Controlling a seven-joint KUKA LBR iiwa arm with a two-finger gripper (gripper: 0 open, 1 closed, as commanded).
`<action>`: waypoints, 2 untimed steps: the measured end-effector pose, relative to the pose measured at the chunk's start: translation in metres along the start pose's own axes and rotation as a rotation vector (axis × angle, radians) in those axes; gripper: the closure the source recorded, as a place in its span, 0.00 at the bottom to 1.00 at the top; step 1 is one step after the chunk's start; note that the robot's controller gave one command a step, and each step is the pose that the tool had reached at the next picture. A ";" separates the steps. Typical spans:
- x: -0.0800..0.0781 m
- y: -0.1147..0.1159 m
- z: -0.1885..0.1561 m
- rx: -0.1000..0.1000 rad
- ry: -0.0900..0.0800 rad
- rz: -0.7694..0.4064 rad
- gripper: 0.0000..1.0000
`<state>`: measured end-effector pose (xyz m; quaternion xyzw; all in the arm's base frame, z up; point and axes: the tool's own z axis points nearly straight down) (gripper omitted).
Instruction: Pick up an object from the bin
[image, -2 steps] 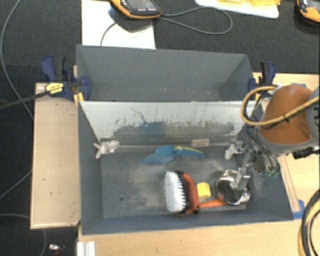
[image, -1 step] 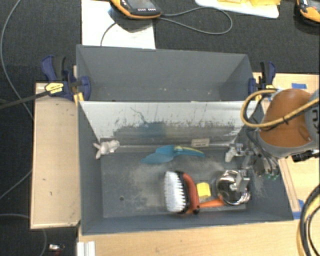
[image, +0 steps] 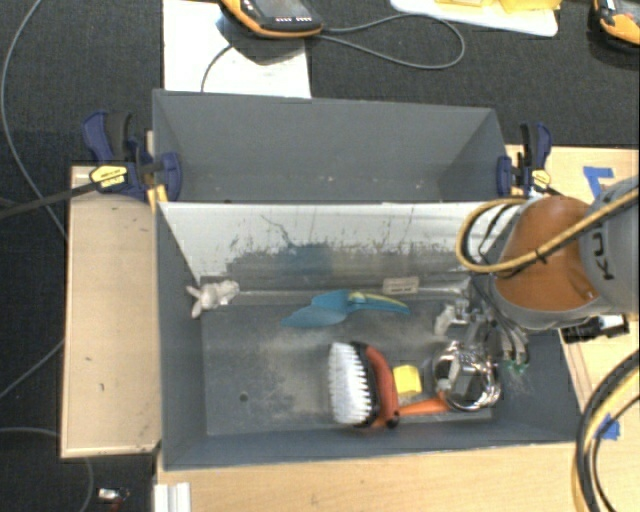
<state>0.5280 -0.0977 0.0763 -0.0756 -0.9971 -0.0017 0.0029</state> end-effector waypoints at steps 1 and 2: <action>0.007 -0.012 0.008 0.001 0.002 0.090 0.00; -0.036 -0.018 0.007 -0.001 0.005 0.082 1.00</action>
Offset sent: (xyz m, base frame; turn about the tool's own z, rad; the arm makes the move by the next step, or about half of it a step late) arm 0.0313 -0.0228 -0.0047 0.0853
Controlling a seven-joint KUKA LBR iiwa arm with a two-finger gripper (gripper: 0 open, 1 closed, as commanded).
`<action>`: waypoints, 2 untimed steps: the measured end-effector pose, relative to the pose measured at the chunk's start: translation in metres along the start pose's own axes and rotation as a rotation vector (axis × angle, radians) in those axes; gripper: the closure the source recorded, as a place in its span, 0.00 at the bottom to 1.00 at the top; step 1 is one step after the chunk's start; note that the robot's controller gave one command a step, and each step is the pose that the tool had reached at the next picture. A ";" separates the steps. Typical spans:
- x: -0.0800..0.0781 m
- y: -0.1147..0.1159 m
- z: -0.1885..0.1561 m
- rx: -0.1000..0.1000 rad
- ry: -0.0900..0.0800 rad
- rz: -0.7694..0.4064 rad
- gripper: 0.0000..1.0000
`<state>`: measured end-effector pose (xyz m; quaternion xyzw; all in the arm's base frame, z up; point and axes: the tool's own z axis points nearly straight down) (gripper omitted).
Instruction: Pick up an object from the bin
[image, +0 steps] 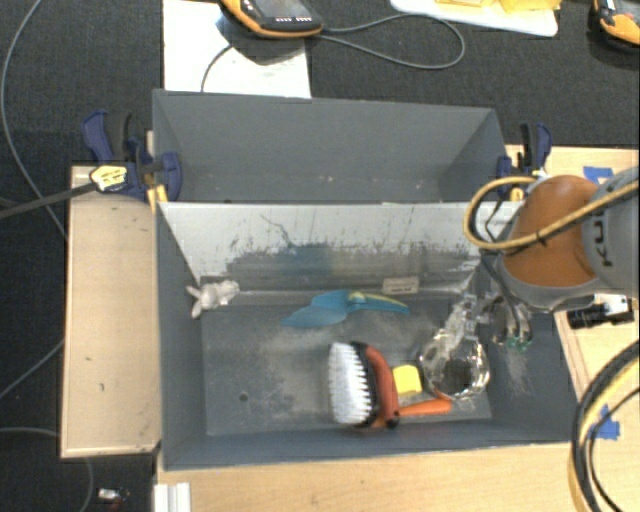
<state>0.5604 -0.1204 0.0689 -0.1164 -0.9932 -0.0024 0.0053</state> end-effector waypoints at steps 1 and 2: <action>0.000 0.000 0.000 0.000 0.000 -0.003 1.00; 0.000 0.000 0.000 0.000 0.000 -0.005 1.00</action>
Offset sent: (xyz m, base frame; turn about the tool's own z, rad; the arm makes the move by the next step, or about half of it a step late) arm 0.0000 0.0000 0.0000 0.0000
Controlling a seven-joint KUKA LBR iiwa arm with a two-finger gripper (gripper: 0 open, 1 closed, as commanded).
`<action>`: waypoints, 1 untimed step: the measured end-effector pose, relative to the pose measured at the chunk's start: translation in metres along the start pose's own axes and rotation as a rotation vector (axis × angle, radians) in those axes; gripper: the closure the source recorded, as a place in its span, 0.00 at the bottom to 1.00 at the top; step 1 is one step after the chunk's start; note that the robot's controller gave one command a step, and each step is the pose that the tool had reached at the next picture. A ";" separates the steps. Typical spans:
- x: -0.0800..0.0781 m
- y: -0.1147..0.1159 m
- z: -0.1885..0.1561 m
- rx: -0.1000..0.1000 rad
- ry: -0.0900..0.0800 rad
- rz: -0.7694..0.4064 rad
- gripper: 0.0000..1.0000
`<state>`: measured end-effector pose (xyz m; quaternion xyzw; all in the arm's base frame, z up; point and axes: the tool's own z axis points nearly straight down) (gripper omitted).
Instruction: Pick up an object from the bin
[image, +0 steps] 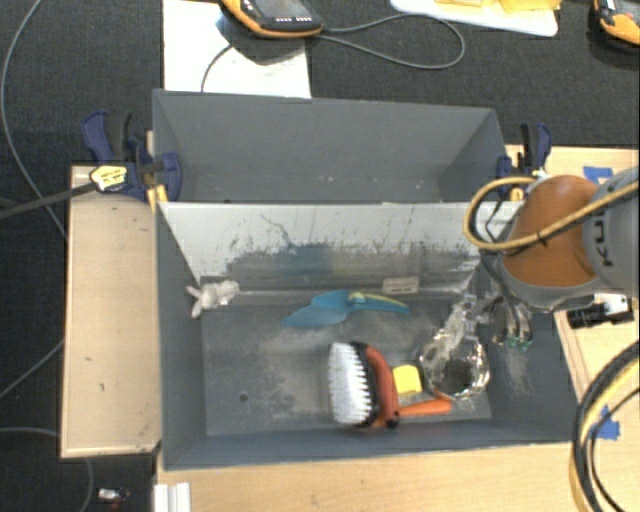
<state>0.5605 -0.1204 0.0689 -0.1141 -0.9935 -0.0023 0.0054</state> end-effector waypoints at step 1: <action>0.000 0.000 0.000 0.000 0.000 -0.002 1.00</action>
Offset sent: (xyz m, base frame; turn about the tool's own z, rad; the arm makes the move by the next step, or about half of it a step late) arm 0.0000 0.0000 0.0000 0.0000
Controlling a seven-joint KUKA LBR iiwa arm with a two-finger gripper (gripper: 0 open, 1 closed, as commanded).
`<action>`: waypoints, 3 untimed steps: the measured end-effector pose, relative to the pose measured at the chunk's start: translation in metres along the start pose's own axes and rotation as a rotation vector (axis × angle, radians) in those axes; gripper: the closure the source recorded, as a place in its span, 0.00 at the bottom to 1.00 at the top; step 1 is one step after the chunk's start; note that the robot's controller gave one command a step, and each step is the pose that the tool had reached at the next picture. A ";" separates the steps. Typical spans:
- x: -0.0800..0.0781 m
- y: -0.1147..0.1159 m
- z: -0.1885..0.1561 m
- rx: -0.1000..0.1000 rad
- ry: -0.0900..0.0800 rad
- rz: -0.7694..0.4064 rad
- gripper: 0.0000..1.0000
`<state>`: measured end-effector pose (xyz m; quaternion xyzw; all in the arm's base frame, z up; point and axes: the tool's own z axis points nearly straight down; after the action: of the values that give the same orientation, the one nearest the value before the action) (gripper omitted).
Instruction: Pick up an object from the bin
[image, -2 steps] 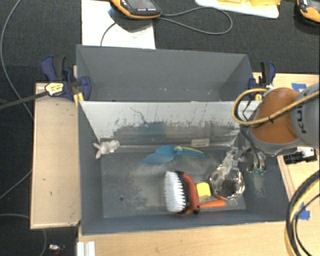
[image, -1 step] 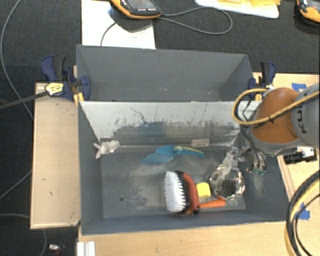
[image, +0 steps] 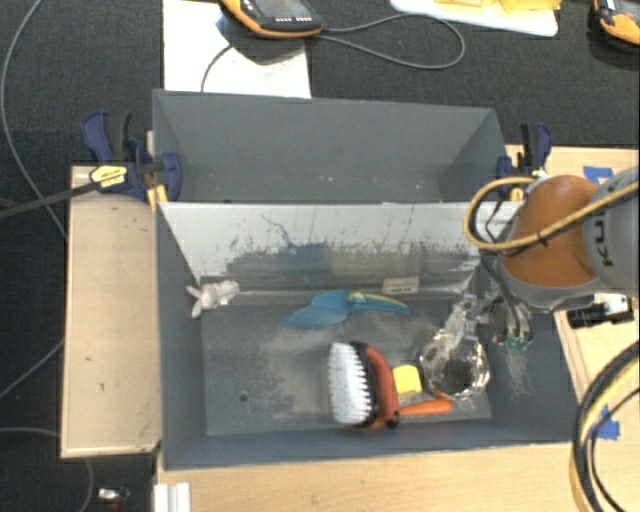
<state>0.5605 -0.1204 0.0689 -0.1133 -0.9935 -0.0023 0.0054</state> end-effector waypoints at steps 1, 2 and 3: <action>0.000 0.000 0.000 0.000 0.000 -0.001 0.00; 0.000 0.000 0.000 0.000 0.000 -0.001 0.00; -0.007 -0.005 0.001 -0.001 0.000 -0.146 0.00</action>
Offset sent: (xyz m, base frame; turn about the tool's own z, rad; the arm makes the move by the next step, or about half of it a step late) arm 0.0000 0.0000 0.0000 0.0000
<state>0.5664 -0.1273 0.0679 -0.0403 -0.9992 -0.0031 0.0054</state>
